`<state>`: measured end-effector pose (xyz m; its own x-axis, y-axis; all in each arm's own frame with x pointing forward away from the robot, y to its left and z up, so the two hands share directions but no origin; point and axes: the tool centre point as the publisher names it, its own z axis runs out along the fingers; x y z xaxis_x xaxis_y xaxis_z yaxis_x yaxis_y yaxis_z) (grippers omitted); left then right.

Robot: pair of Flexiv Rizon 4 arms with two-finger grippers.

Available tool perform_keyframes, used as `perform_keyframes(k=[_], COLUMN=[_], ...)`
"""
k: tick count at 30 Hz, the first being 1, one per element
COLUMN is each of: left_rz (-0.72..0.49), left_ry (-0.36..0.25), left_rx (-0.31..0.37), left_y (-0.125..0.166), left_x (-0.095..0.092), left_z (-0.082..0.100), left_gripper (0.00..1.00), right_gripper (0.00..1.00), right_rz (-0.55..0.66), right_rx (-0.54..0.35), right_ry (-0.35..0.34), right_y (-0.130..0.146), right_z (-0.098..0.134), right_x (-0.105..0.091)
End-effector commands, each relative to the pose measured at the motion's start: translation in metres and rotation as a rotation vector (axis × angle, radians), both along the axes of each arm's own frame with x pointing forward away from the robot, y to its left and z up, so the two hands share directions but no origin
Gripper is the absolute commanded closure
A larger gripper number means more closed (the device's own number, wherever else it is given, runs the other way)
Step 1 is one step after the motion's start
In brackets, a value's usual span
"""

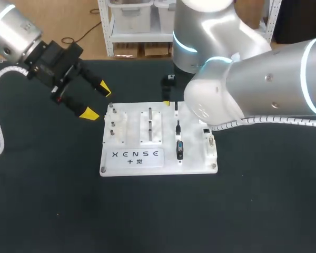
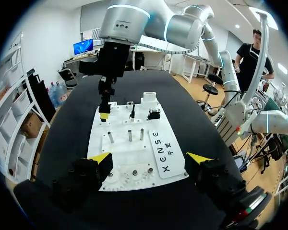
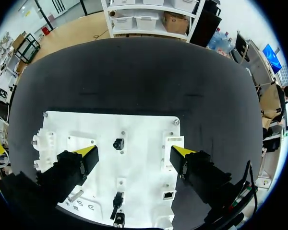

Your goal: Insert the USB connector, Ethernet cable, and multi-pin plug into their matching sockets one by one.

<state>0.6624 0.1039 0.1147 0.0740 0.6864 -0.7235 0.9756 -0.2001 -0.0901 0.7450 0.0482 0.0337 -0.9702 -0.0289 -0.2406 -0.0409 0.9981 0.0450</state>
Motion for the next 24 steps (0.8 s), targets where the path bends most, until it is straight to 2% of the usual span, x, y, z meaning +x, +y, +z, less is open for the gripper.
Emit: perform_keyframes(k=[1,8,12,14,24], left_rz=[-0.004,-0.004,-0.004,-0.004,-0.004], left_ry=[0.001,0.001,0.001,0.001,0.001], left_rx=[0.000,0.000,0.000,0.000,0.000], left_y=[0.0005,0.0005,0.0005,0.0005,0.0005], left_x=[0.0014,0.0014,0.0014,0.0014,0.0014], left_z=[-0.0002,-0.0002,-0.0002,-0.0002,-0.0002], left_gripper=[0.00,0.00,0.00,0.00,0.00], right_gripper=[0.00,0.00,0.00,0.00,0.00], right_rz=[-0.003,-0.003,-0.044,-0.047,-0.087], right_rx=[0.001,0.001,0.005,-0.031,-0.034], right_ry=[-0.009,-0.009,0.025,0.014,0.027], right_y=[-0.0011,-0.0011,0.0021,0.0038,0.0051], right_z=[0.0004,0.0004,-0.0004,-0.0026,-0.0082], right_x=[-0.0034,-0.0034,-0.0024,-0.0023,-0.0010])
